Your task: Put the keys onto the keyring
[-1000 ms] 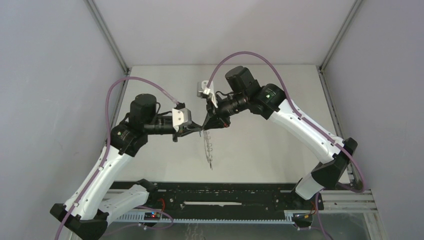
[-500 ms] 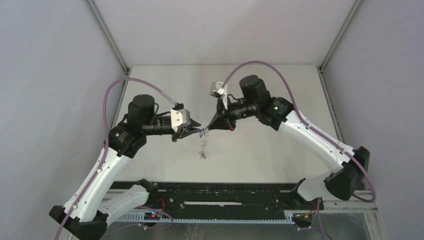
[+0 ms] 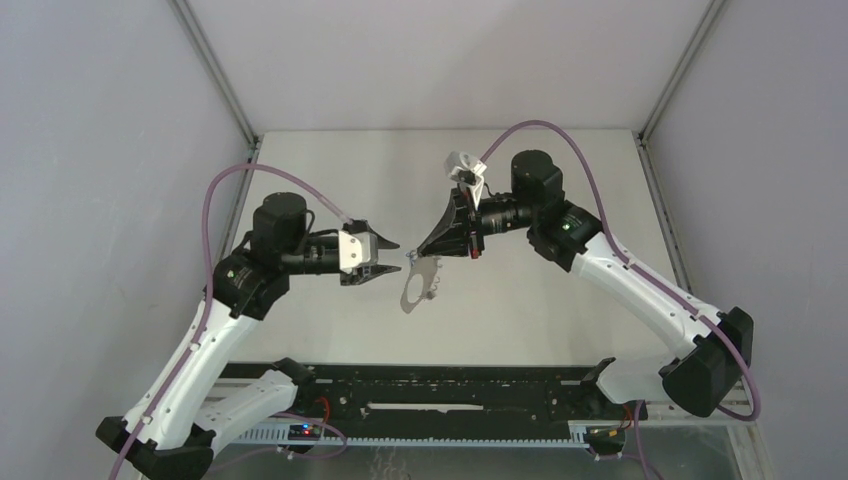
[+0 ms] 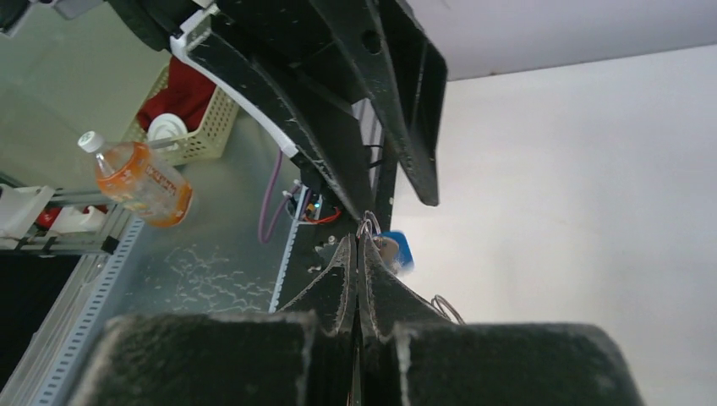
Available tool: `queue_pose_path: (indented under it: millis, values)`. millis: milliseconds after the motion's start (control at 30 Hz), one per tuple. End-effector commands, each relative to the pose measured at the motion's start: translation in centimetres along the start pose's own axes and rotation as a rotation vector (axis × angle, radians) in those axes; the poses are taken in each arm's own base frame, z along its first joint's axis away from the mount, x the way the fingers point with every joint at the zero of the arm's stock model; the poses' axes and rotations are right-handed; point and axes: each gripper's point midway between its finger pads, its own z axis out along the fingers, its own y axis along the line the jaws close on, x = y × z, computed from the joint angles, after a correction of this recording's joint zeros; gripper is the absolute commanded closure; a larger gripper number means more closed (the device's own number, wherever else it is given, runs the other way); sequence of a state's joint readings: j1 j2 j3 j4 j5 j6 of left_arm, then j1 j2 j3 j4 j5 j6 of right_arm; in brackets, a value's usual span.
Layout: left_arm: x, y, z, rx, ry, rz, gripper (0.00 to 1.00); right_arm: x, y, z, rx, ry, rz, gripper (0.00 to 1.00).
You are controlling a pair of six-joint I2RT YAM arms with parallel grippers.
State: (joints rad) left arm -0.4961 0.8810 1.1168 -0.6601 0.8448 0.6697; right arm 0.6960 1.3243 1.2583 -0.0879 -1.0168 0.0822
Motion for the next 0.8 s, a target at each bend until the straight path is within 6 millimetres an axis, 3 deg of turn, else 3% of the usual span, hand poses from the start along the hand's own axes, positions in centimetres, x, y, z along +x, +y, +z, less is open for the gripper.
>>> queue_pose_path:
  millis: [0,300,433,767]
  values:
    - [-3.1,2.4,-1.4,-0.096,-0.032,0.201,0.55,-1.0,1.7,0.2,-0.110,-0.025,-0.033,1.00]
    - [-4.3,0.9,-1.5,-0.041,-0.092,0.176,0.50,-0.8,1.9,0.4,-0.154,-0.021,-0.035,1.00]
    - [-4.3,0.0,-1.2,0.019,-0.105,0.192,0.56,-0.8,1.9,0.5,-0.167,-0.022,-0.023,1.00]
    - [-4.1,0.1,-0.9,0.031,-0.109,0.197,0.64,-0.9,1.8,0.8,-0.176,-0.028,-0.019,1.00]
